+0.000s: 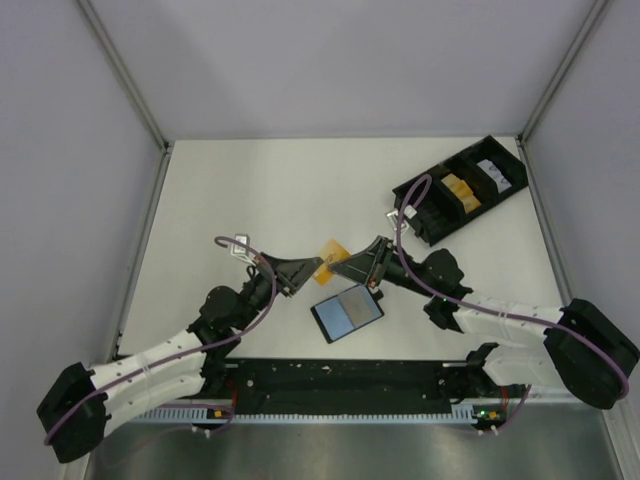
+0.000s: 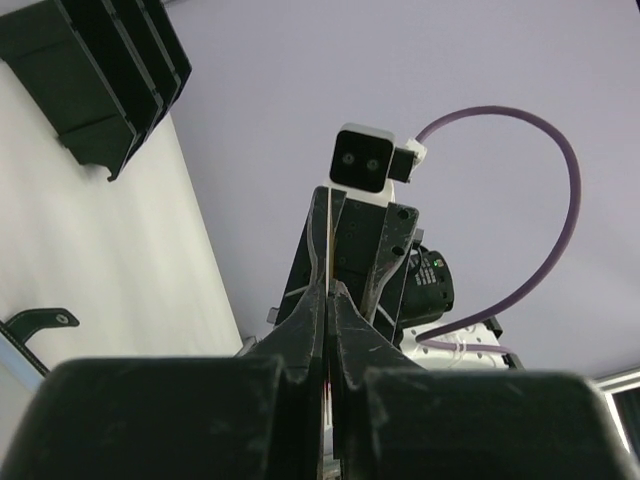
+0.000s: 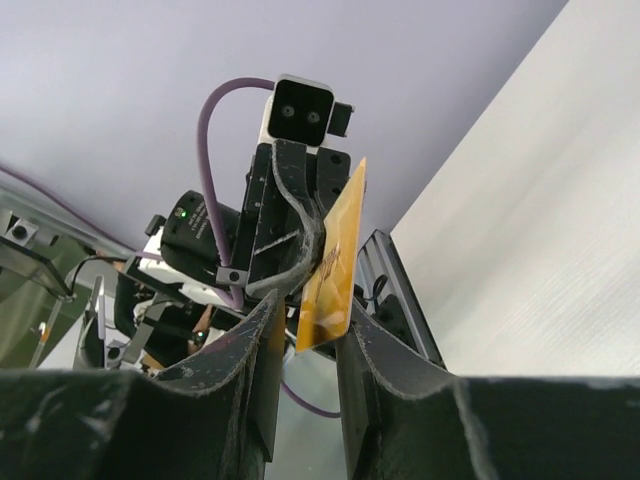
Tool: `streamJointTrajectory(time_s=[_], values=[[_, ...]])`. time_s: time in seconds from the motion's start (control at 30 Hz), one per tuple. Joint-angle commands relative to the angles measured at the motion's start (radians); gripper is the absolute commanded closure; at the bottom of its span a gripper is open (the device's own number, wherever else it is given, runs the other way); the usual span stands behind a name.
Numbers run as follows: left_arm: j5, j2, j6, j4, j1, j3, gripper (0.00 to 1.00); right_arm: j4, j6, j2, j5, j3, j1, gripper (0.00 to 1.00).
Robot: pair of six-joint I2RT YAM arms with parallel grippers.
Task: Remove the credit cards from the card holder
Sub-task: Place the credit card in the storage box.
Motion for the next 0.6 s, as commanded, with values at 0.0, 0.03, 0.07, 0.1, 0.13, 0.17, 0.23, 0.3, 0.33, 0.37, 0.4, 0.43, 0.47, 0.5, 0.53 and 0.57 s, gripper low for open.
streamJointTrajectory(time_s=[0.0,0.03,0.07,0.1,0.13,0.17,0.23,0.3,0.33,0.37,0.4,0.43,0.47,0.5,0.53,0.57], values=[[-0.071,0.015,0.007,0.11,-0.008,0.007,1.0,0.053,0.0,-0.001,0.023,0.005,0.022,0.73],[-0.068,0.021,0.012,0.118,-0.01,0.007,1.0,0.053,-0.001,-0.001,0.025,0.007,0.022,0.74],[-0.066,0.03,0.01,0.123,-0.012,0.01,1.0,0.05,-0.003,-0.001,0.026,0.008,0.022,0.74],[-0.063,0.037,0.012,0.124,-0.012,0.015,1.0,0.047,-0.004,-0.001,0.029,0.01,0.022,0.74],[-0.06,0.043,0.012,0.13,-0.013,0.016,1.0,0.047,-0.006,-0.001,0.031,0.012,0.025,0.75],[-0.057,0.052,0.01,0.141,-0.016,0.016,1.0,0.047,-0.006,0.0,0.03,0.015,0.025,0.78],[-0.057,0.063,0.007,0.159,-0.019,0.013,1.0,0.042,-0.01,-0.001,0.031,0.018,0.024,0.87],[-0.054,0.067,0.009,0.16,-0.021,0.016,1.0,0.04,-0.014,-0.003,0.034,0.019,0.024,0.93],[-0.053,0.069,0.01,0.16,-0.021,0.015,1.0,0.037,-0.017,-0.004,0.036,0.019,0.024,0.97],[-0.051,0.069,0.01,0.161,-0.021,0.012,1.0,0.033,-0.018,-0.006,0.04,0.021,0.022,1.0],[-0.05,0.067,0.012,0.163,-0.021,0.012,1.0,0.027,-0.021,-0.007,0.043,0.022,0.024,1.0],[-0.05,0.063,0.013,0.16,-0.021,0.009,1.0,0.017,-0.023,-0.01,0.045,0.022,0.022,1.0],[-0.048,0.06,0.016,0.157,-0.021,0.005,0.94,0.011,-0.026,-0.015,0.045,0.024,0.018,1.0],[-0.048,0.054,0.024,0.146,-0.021,0.004,0.86,0.004,-0.026,-0.023,0.043,0.025,0.013,1.0],[-0.051,0.043,0.027,0.129,-0.021,0.004,0.74,-0.01,-0.026,-0.032,0.037,0.025,-0.002,1.0],[-0.062,0.031,0.033,0.108,-0.021,0.005,0.63,-0.024,-0.026,-0.038,0.025,0.025,-0.016,1.0]])
